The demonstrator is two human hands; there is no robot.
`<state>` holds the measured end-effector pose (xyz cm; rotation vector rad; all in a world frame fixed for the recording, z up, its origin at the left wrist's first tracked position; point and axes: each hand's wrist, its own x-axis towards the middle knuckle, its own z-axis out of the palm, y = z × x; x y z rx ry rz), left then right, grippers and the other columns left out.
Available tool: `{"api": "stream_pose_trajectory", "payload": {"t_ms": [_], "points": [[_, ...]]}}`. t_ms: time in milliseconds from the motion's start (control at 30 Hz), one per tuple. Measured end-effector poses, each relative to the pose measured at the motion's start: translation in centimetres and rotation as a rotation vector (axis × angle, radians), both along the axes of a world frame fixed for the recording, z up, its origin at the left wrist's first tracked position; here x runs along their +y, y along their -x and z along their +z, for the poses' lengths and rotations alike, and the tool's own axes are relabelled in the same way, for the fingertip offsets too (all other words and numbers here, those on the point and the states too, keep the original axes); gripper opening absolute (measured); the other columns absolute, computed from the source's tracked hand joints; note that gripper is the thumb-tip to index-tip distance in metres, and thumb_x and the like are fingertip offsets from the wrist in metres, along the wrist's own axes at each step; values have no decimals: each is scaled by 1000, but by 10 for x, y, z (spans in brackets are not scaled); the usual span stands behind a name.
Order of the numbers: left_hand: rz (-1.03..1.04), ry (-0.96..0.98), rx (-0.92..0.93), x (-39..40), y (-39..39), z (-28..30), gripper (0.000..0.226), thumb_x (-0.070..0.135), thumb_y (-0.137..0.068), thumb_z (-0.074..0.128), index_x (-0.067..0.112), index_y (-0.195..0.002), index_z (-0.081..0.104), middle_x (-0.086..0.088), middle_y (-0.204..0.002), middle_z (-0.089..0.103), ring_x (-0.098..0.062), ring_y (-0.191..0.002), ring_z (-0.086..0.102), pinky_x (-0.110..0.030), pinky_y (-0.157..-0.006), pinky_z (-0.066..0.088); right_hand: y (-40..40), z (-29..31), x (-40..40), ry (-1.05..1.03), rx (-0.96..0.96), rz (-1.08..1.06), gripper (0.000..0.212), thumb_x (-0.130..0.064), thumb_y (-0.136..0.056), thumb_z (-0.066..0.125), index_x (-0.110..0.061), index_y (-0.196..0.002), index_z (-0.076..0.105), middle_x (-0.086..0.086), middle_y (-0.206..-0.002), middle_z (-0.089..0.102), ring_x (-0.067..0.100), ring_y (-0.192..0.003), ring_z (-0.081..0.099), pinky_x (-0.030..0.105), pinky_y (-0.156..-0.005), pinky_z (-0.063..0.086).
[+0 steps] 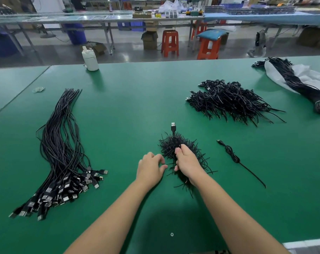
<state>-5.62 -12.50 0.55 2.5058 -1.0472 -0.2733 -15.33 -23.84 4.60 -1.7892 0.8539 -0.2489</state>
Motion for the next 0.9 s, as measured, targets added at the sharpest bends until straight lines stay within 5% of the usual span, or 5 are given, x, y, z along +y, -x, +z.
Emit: {"api": "stream_pose_trajectory", "payload": {"t_ms": [300, 500, 700, 800, 900], "points": [[13, -96, 43, 6, -16, 11, 6, 19, -97, 54, 17, -91, 54, -3, -97, 58, -25, -90, 56, -37, -80, 48, 5, -3, 4, 71, -50, -18, 29, -28, -103, 31, -7, -87, 44, 4, -67, 45, 16, -43, 53, 46, -66, 51], [50, -101, 92, 48, -47, 26, 19, 20, -94, 59, 22, -111, 69, 0, -110, 71, -21, -105, 63, -34, -93, 50, 2, 2, 12, 77, -64, 61, 33, -31, -106, 28, -4, -91, 38, -5, -73, 44, 13, -44, 52, 31, -56, 48], [183, 211, 339, 61, -47, 44, 12, 23, -91, 67, 26, -80, 71, 11, -80, 70, -8, -77, 61, -20, -66, 43, -4, 11, 37, 90, -62, 229, 32, -39, -106, 27, -15, -85, 34, 7, -75, 45, 14, -50, 58, 45, -69, 50], [254, 477, 511, 59, -33, 53, 8, 22, -88, 72, 19, -81, 74, 12, -65, 67, -5, -60, 54, -21, -60, 43, -5, 12, 52, 33, -95, 300, 29, -35, -107, 28, -18, -84, 34, 12, -70, 49, 24, -52, 59, 40, -59, 51], [217, 533, 552, 56, -20, 58, 10, 22, -91, 69, 19, -83, 74, 18, -54, 60, 3, -49, 46, -19, -54, 38, -6, 12, 62, -29, -134, 309, 26, -27, -108, 29, -18, -85, 37, 13, -60, 38, 26, -48, 49, 33, -50, 52]]}}
